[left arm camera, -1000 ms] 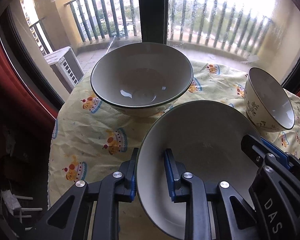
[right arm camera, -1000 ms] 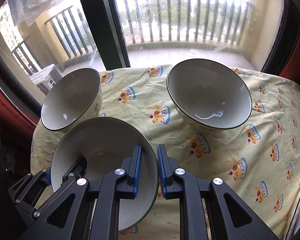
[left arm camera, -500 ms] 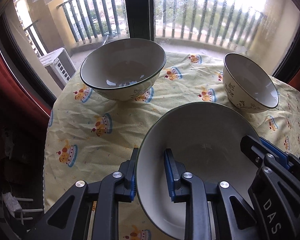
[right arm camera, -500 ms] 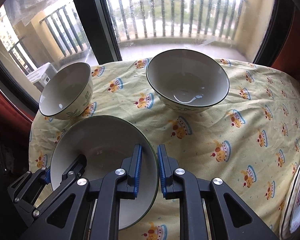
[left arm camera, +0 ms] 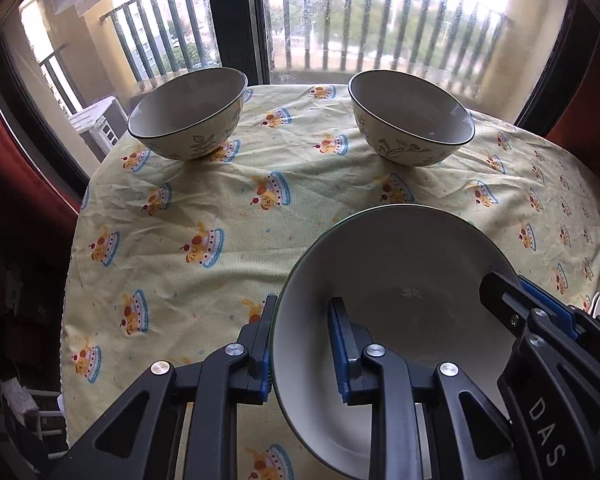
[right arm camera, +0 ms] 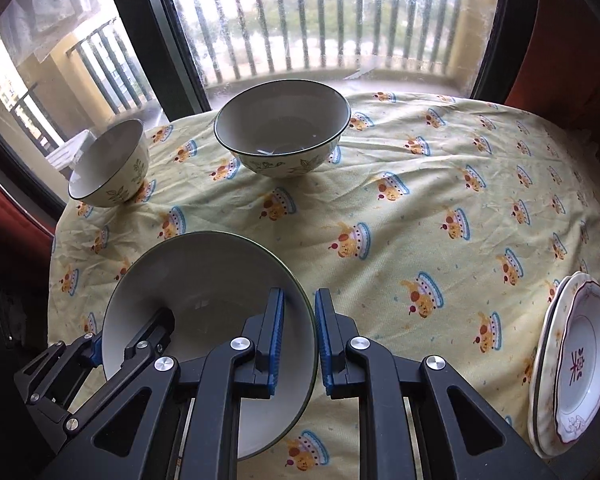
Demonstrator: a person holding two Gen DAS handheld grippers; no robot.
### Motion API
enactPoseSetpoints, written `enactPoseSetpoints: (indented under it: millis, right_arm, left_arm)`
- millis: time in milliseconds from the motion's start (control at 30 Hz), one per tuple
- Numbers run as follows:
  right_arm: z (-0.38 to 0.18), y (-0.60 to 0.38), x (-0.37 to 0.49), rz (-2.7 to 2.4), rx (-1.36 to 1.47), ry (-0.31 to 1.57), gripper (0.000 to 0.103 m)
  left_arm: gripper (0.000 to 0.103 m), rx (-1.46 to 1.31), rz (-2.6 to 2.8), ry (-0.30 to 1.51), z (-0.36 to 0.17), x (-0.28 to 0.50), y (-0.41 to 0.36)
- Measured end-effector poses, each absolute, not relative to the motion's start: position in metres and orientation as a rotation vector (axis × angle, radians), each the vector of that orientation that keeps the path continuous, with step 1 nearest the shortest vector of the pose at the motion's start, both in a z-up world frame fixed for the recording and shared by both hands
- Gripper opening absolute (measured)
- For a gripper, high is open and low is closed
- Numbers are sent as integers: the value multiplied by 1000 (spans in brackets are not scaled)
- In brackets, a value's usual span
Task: Organize plates and bowls
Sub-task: 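Lift the green-rimmed bowl and carry it toward the plate stack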
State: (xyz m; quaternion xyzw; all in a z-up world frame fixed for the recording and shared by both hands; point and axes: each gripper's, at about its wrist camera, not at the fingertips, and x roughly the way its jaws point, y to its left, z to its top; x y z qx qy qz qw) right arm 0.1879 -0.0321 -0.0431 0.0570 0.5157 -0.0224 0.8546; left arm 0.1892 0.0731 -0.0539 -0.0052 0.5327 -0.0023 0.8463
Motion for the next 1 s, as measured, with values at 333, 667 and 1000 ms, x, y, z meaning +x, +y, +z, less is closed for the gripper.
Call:
enactPoseSetpoints:
  millis: [333,667,1000]
  right_arm:
    - [-42,-93,141,-43,112,1115,20]
    - [-45,-148,115,-26,87,1124,20]
    - [-54,-175,100,7,59,1136,20]
  left_arm:
    - [22,-15,-10,1150,-53,145,12]
    - [22,-46,7,1163,-57,119,-37]
    - [22,-84,42,1183,-70,100,-61]
